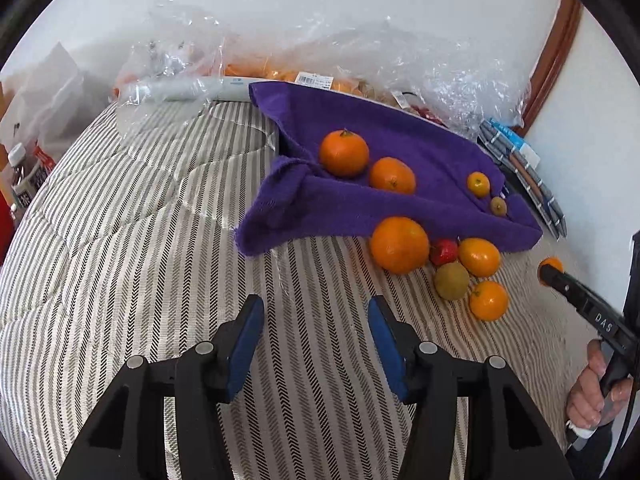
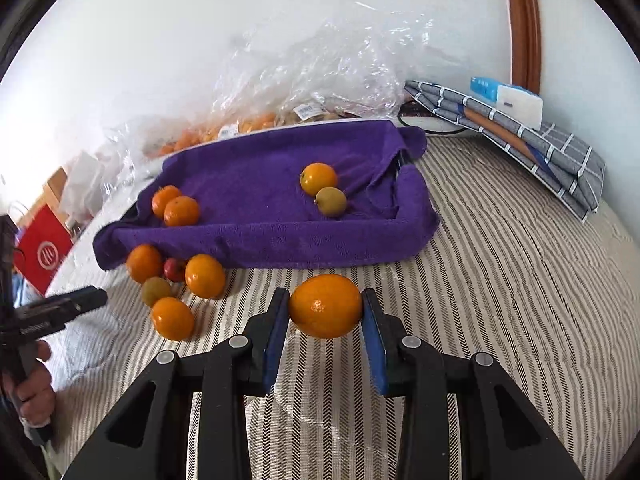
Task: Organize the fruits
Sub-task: 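Close the right tool around the orange and lift it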
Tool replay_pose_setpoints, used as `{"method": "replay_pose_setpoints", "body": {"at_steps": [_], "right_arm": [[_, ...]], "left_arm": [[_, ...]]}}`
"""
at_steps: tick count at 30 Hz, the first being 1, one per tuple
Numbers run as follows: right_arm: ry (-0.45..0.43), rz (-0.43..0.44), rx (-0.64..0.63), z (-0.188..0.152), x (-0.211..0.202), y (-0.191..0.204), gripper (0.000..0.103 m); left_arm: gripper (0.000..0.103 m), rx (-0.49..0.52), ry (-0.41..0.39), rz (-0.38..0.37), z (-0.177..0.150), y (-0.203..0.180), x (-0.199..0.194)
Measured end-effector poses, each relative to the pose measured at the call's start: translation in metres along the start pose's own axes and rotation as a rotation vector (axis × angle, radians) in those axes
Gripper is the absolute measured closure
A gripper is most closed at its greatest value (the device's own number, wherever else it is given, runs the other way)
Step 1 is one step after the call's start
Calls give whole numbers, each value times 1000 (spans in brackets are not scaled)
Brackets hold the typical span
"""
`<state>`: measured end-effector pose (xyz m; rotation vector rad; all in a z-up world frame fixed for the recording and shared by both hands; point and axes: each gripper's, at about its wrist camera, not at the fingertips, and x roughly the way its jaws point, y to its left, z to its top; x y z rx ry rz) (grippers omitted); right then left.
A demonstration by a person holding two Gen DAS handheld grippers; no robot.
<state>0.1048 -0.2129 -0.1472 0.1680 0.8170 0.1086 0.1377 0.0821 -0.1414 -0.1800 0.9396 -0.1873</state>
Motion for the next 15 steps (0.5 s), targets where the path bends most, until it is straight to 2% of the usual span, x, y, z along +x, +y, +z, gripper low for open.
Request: {"method": "replay_pose_setpoints", "body": {"at_steps": [3, 7, 11, 13, 15], "right_arm": [[3, 18, 17, 0, 1, -2, 67], [10, 39, 9, 1, 3, 0, 67], [8, 41, 15, 0, 2, -1, 67], [6, 42, 21, 0, 2, -2, 67], [8, 43, 25, 0, 2, -3, 67]], "left_arm": [[51, -41, -13, 5, -1, 1, 0], [49, -20, -13, 34, -3, -6, 1], [49, -10, 15, -29, 3, -17, 6], [49, 11, 3, -5, 9, -26, 9], [48, 23, -5, -13, 14, -31, 11]]}}
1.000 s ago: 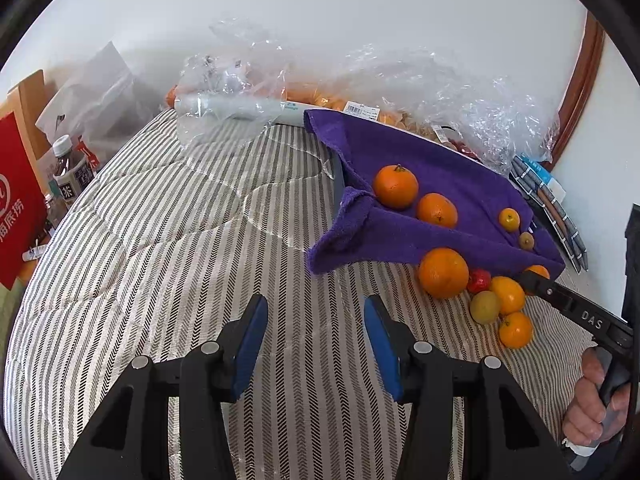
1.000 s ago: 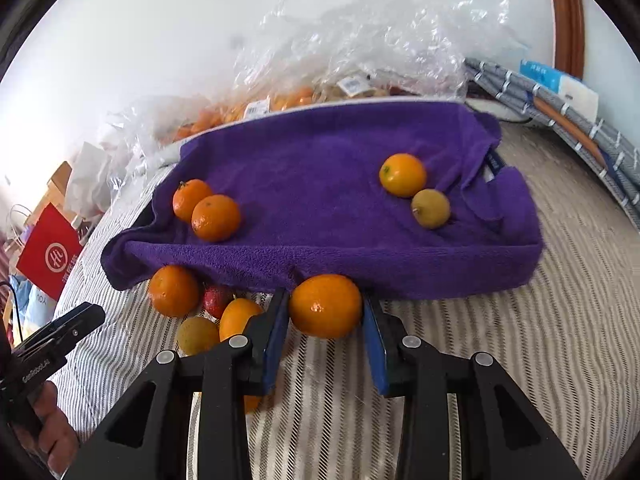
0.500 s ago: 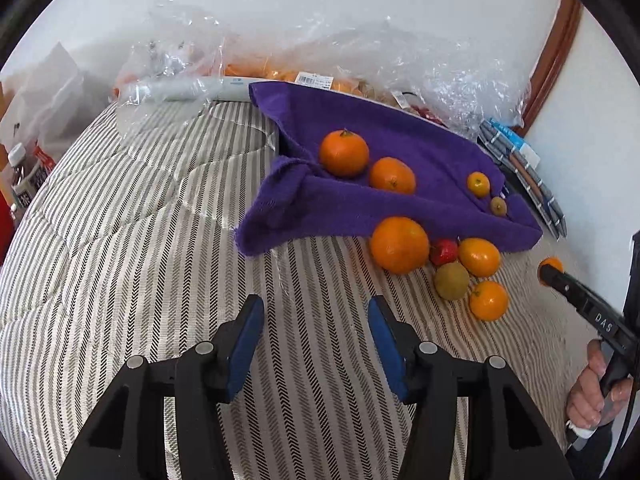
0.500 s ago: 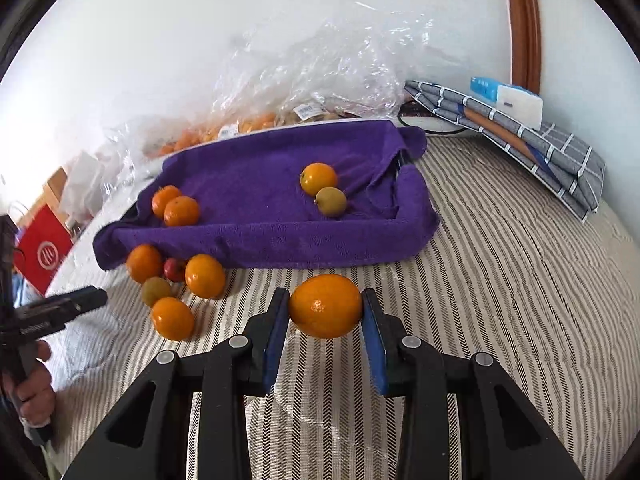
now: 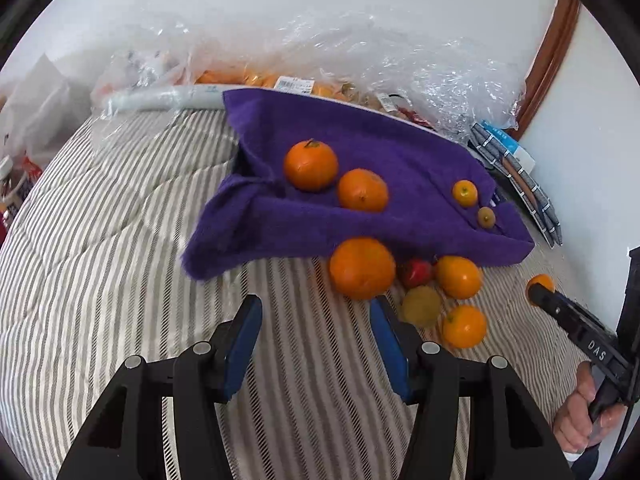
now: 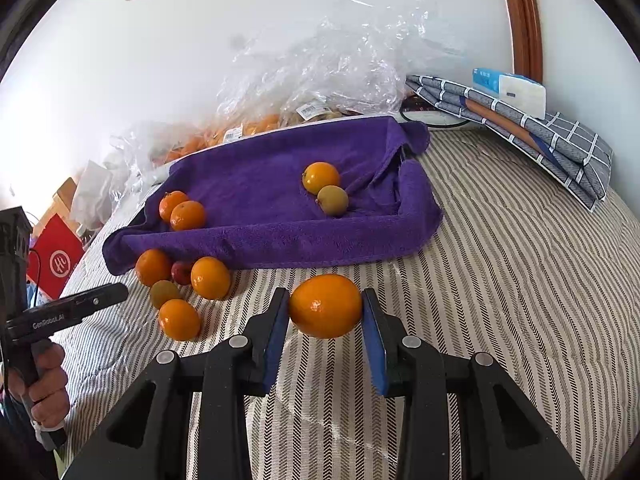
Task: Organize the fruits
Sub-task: 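Close the right tool around the orange and lift it, then grasp a large orange with the left tool while the right tool holds its orange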
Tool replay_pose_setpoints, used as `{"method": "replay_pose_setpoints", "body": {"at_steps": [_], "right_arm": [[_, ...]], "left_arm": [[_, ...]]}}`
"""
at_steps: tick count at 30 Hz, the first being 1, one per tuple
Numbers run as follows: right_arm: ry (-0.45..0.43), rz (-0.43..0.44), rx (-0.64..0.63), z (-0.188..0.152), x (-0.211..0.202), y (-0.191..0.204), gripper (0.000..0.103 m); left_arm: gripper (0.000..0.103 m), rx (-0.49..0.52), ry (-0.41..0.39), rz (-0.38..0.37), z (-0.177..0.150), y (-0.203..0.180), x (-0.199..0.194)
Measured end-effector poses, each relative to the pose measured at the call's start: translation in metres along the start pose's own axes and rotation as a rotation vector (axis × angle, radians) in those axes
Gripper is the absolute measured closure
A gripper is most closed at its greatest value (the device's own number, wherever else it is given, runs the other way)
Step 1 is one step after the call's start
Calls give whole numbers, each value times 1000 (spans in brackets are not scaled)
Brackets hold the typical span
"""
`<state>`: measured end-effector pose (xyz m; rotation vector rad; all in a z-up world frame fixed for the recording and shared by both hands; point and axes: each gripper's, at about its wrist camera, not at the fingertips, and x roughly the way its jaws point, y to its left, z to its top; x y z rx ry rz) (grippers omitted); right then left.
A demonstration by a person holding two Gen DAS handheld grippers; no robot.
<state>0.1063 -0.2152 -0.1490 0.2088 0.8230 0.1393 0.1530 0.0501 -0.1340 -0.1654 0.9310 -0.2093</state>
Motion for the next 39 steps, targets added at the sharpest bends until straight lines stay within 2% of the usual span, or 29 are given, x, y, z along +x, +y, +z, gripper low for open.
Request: {"method": "replay_pose_setpoints", "body": {"at_steps": [6, 10, 15, 18, 20, 31, 39], "right_arm": [[1, 4, 2, 0, 0, 0, 67], [3, 7, 9, 0, 0, -1, 67], [14, 15, 25, 0, 3, -5, 67], [18, 15, 31, 1, 4, -5, 67], [16, 10, 30, 1, 4, -4, 67], [10, 6, 22, 1, 3, -2, 67], [6, 7, 25, 2, 4, -2, 67]], "left_arm": [[46, 17, 13, -17, 12, -16, 14], [46, 53, 12, 18, 16, -23, 28], [48, 48, 8, -5, 16, -22, 34], [62, 69, 11, -32, 15, -24, 33], [64, 79, 8, -33, 14, -25, 32], [64, 43, -106, -67, 13, -21, 11], [64, 27, -135, -95, 13, -22, 4]]}}
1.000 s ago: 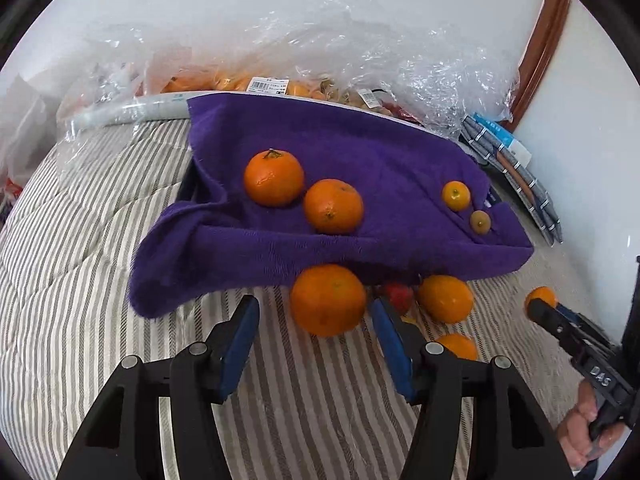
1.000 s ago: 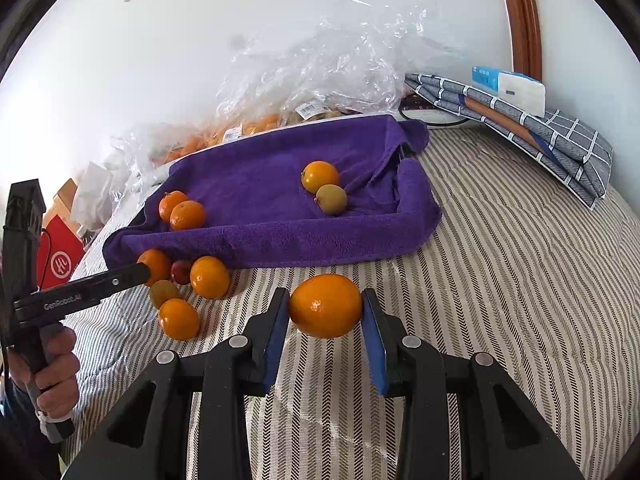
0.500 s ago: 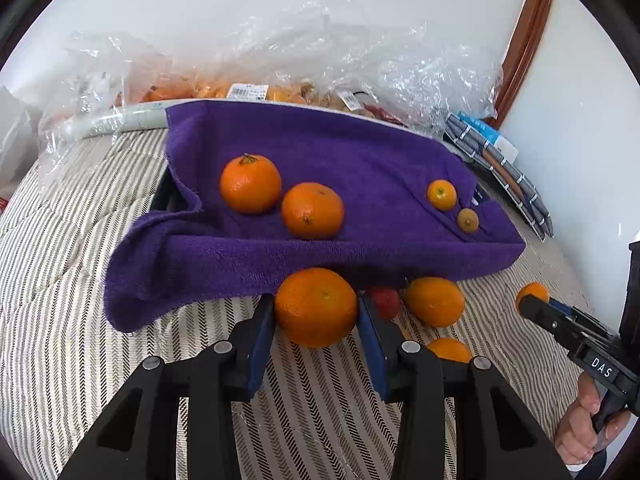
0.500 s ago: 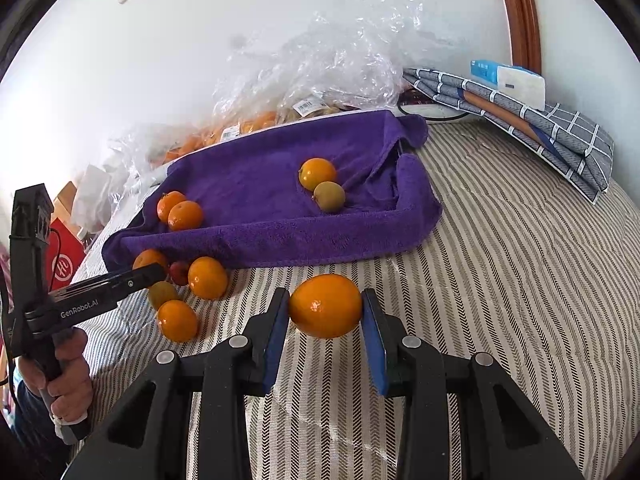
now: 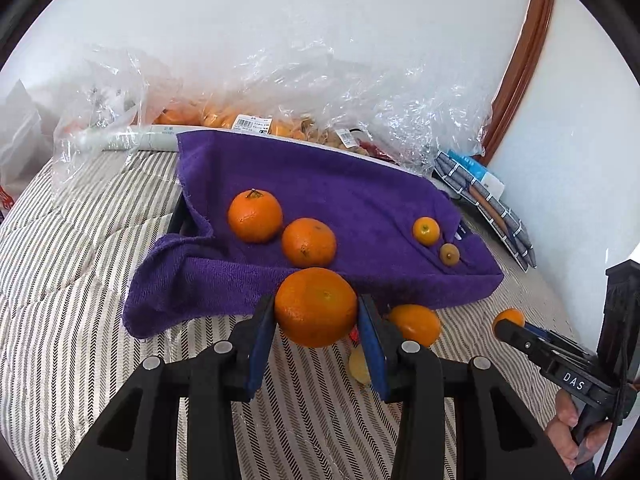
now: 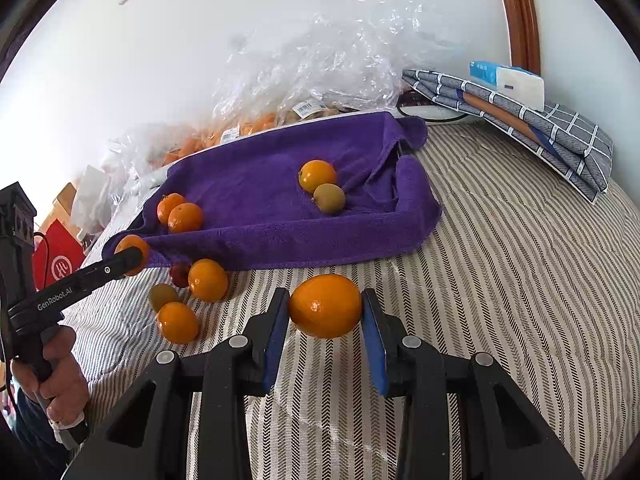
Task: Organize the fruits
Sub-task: 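Grasp a large orange with the left tool while the right tool holds its orange, then carry both oranges onto the purple towel and open the left tool there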
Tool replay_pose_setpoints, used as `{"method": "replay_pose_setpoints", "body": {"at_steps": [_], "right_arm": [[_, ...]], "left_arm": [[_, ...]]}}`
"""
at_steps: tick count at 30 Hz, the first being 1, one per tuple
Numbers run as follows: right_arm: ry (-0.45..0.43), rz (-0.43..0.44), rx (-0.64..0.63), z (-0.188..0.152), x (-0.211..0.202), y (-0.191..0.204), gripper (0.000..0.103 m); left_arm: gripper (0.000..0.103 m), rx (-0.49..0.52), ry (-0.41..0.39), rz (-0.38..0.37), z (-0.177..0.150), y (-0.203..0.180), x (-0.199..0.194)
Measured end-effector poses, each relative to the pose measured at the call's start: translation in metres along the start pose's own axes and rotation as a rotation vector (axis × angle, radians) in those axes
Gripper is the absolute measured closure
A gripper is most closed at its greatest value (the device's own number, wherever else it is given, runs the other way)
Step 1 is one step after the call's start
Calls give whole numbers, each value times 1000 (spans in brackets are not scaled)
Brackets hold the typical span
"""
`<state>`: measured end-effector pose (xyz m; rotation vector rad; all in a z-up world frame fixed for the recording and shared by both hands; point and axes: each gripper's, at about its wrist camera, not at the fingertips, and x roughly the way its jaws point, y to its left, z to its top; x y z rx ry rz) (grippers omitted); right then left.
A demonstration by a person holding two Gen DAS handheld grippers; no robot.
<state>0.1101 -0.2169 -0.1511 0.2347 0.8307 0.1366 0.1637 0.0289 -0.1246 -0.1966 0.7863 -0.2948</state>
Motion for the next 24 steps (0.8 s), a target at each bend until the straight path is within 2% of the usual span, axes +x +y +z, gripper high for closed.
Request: {"method": "replay_pose_setpoints", "body": {"at_steps": [24], "right_arm": [[-37, -2, 75, 2, -5, -12, 67]], "left_arm": [[64, -23, -94, 9, 3, 1, -21]]}}
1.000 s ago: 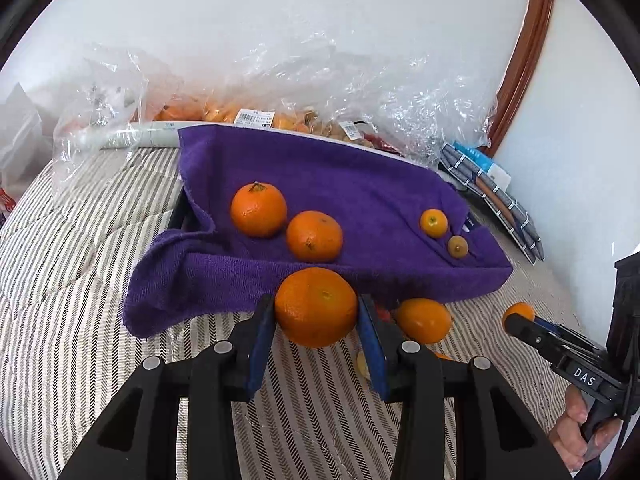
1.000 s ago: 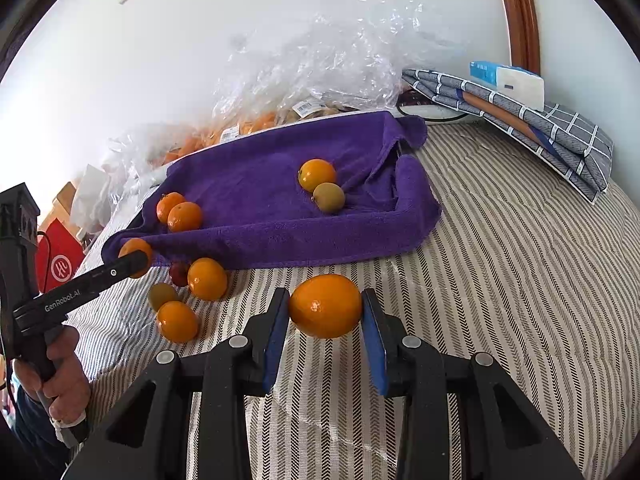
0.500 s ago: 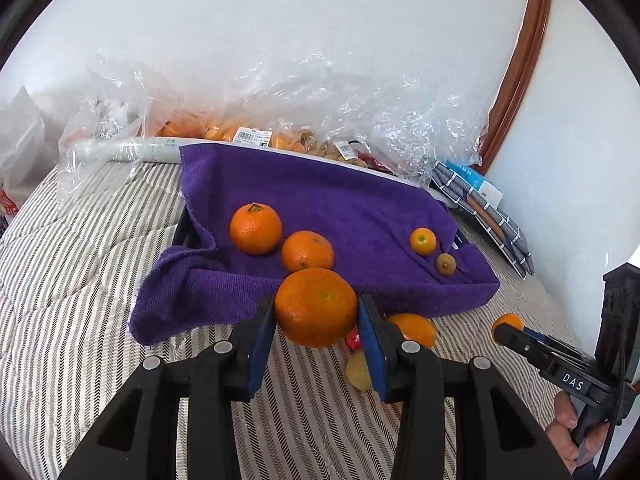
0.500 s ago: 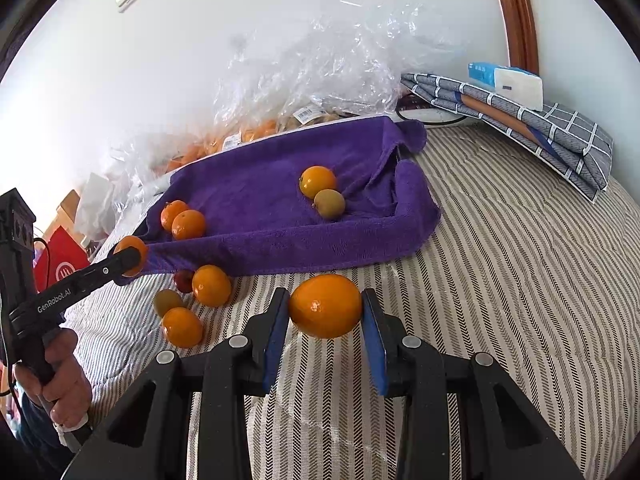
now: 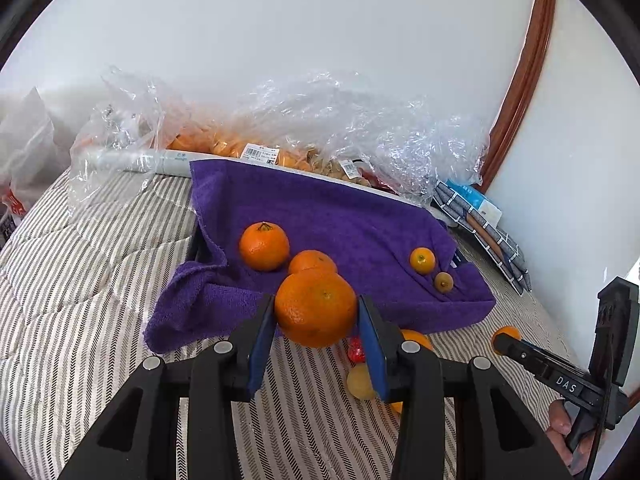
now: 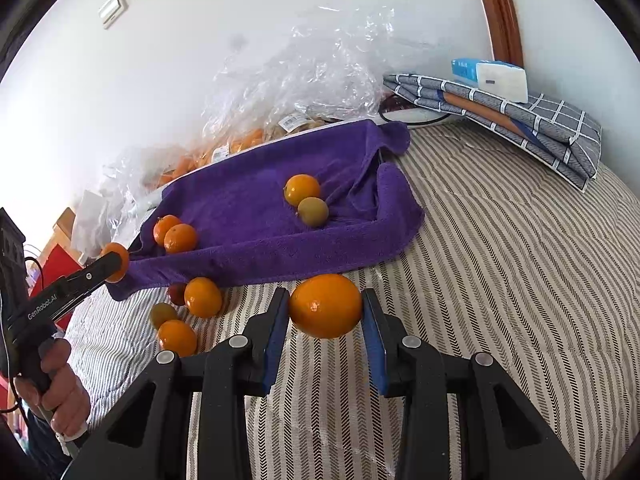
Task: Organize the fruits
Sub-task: 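Carry both oranges onto the purple towel and open the left tool there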
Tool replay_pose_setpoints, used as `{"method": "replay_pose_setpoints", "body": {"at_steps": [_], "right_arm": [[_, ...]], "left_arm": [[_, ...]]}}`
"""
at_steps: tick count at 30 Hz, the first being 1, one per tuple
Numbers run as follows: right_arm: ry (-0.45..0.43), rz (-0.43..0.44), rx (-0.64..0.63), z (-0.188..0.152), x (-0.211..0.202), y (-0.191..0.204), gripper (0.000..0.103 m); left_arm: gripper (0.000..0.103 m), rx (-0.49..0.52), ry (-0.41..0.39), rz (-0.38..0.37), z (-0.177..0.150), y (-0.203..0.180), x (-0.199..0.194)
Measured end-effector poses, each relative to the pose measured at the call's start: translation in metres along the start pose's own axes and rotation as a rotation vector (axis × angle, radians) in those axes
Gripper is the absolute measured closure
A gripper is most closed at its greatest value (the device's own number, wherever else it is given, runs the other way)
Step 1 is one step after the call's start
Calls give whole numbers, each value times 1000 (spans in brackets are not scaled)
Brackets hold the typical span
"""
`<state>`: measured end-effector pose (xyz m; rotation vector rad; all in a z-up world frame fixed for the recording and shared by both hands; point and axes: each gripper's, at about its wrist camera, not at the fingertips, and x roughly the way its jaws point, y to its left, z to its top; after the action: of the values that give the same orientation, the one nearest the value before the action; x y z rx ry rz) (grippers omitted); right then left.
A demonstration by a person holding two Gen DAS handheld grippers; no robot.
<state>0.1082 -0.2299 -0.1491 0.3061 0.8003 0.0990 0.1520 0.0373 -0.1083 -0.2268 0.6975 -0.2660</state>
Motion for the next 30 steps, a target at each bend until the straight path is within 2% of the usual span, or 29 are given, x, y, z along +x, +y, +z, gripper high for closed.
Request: {"method": "replay_pose_setpoints", "body": {"at_steps": [10, 20, 24, 30], "right_arm": [[0, -21, -18, 9, -1, 4, 67], [-63, -40, -103, 53, -8, 21, 67], [-56, -71, -136, 67, 7, 22, 67], [-6, -89, -141, 74, 36, 15, 67]], "left_arm": [[64, -17, -5, 12, 0, 3, -1], [64, -41, -46, 57, 7, 10, -7], [64, -61, -54, 61, 13, 15, -10], [64, -71, -6, 67, 33, 20, 6]]}}
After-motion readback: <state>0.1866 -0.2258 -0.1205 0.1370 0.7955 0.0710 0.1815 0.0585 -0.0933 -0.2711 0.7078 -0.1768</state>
